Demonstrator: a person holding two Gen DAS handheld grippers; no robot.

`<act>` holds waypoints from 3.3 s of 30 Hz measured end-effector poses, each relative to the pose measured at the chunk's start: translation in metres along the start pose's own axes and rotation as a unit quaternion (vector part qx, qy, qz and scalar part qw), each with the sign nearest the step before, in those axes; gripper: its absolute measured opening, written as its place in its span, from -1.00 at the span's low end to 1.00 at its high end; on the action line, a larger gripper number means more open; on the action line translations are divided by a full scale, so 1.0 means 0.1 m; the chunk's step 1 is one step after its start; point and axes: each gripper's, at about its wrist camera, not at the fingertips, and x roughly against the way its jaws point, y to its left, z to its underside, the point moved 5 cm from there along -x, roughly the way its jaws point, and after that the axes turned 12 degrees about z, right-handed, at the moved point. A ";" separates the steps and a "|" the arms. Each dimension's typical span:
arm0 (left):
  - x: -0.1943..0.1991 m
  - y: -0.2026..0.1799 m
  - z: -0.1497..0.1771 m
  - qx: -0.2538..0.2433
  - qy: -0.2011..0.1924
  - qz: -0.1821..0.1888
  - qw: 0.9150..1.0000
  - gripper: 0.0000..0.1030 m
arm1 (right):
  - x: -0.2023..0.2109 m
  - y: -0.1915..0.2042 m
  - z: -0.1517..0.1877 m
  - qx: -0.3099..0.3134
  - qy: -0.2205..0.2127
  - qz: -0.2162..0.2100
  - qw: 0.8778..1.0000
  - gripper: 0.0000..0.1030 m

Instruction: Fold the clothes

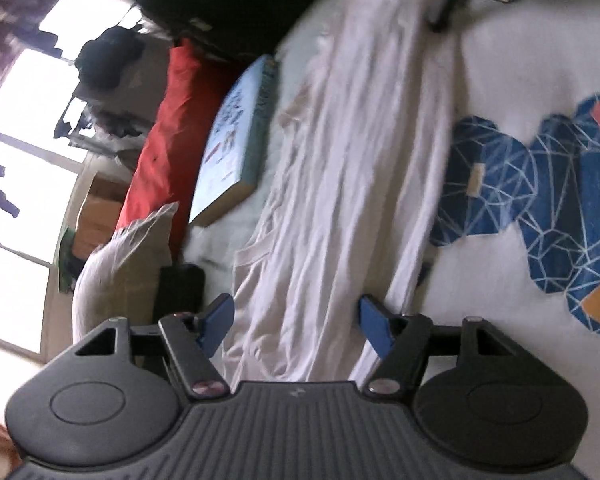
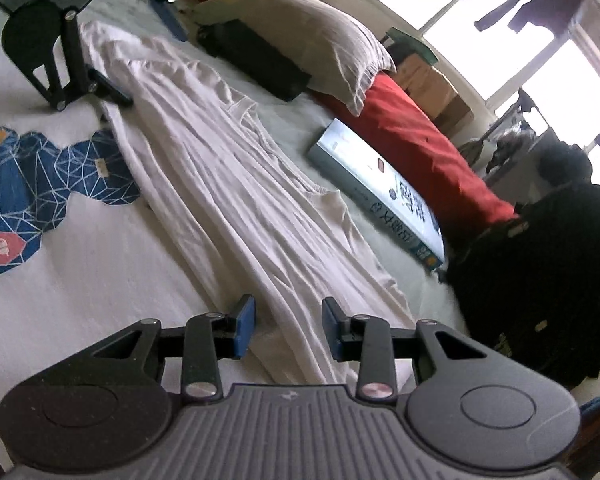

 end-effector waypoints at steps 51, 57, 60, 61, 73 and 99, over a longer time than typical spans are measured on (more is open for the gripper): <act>-0.03 0.98 1.28 0.601 -0.072 0.151 0.782 -0.64 | 0.40 -0.65 0.46 -0.241 0.023 -0.042 0.969 -0.37; 0.16 0.96 1.21 0.584 -0.081 0.131 0.797 -0.94 | 0.36 -0.68 0.50 -0.261 0.031 -0.044 0.964 -0.34; 0.17 0.94 1.27 0.586 -0.066 0.132 0.797 -0.92 | 0.31 -0.71 0.52 -0.273 0.039 -0.046 0.960 -0.34; 0.14 0.93 1.29 0.585 -0.057 0.134 0.798 -0.89 | 0.30 -0.71 0.52 -0.277 0.042 -0.047 0.959 -0.34; 0.26 1.09 1.02 0.576 -0.119 0.131 0.798 -0.78 | -0.29 -0.88 0.45 -0.344 0.084 -0.062 0.933 -0.35; -0.18 0.77 0.92 0.567 -0.064 0.124 0.812 -0.69 | -1.07 -1.02 0.53 -0.391 0.122 -0.040 0.911 0.10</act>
